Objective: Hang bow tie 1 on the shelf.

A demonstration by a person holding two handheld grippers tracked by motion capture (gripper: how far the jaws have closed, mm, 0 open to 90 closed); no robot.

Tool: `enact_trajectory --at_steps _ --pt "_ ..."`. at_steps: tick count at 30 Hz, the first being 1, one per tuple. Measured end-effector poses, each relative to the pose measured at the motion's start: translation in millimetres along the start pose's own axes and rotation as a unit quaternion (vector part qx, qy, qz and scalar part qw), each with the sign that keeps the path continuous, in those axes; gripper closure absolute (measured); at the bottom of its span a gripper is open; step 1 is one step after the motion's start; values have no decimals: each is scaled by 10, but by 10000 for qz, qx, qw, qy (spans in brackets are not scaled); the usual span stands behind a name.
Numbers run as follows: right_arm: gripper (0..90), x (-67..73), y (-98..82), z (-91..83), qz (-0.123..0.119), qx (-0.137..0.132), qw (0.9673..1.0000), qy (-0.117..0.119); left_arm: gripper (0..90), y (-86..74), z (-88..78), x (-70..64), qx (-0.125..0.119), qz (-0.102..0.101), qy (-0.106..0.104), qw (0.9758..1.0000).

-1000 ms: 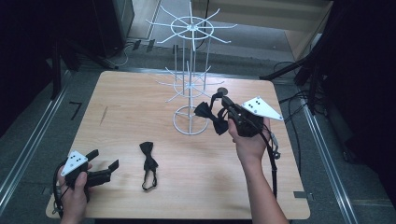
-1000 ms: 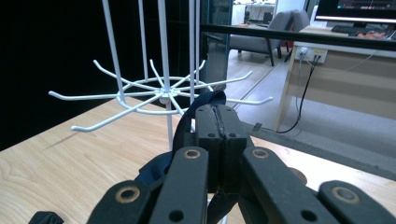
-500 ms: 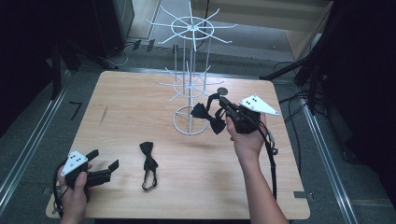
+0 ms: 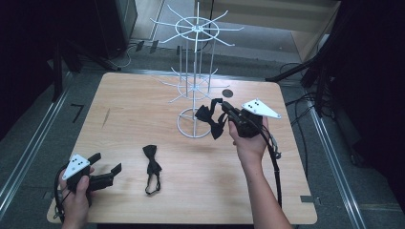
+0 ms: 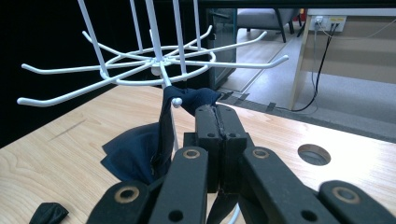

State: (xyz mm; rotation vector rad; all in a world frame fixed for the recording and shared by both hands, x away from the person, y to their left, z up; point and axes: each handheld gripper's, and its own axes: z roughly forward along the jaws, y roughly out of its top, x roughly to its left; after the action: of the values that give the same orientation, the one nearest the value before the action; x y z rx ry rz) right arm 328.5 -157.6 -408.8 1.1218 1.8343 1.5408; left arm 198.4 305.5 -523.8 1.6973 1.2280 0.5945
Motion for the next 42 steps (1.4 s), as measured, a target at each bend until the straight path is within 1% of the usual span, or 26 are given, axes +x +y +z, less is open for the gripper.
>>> enact_trajectory --at_steps 11,16,20,22,24,25,28,31,35,36,40,42 --pt "900 53 -29 110 44 37 10000 44 85 0 0 1 2 1 -5 10000" --pt "900 42 -42 153 33 57 10000 30 85 0 -1 2 4 -6 -8 10000" --pt "900 18 -53 166 75 72 9999 1 85 0 -1 2 5 -8 -8 10000" --pt "860 15 -64 165 55 81 10000 1 85 0 -1 2 2 -12 -7 10000" --pt "828 24 -90 159 -58 80 9999 -99 85 0 -1 3 3 -8 -3 10000" --pt "819 23 -102 156 -85 89 9999 -106 85 0 -1 3 3 -8 -4 10000" --pt "791 8 -161 134 -91 110 9997 -174 85 0 -1 3 1 -11 -3 10000" --pt "767 -13 -209 106 -58 116 9998 -178 85 0 -1 3 1 -15 -5 10000" --pt "743 -12 -257 67 -90 134 9997 -173 85 0 0 4 2 -15 -3 10000" --pt "725 0 -289 39 -110 142 9997 -170 85 0 0 4 3 -14 -4 10000" --pt "707 19 -333 4 -140 145 9996 -175 85 0 -1 5 2 -14 2 10000" --pt "685 54 -403 -31 -175 162 9996 -163 85 0 -1 6 -3 -13 3 10000"
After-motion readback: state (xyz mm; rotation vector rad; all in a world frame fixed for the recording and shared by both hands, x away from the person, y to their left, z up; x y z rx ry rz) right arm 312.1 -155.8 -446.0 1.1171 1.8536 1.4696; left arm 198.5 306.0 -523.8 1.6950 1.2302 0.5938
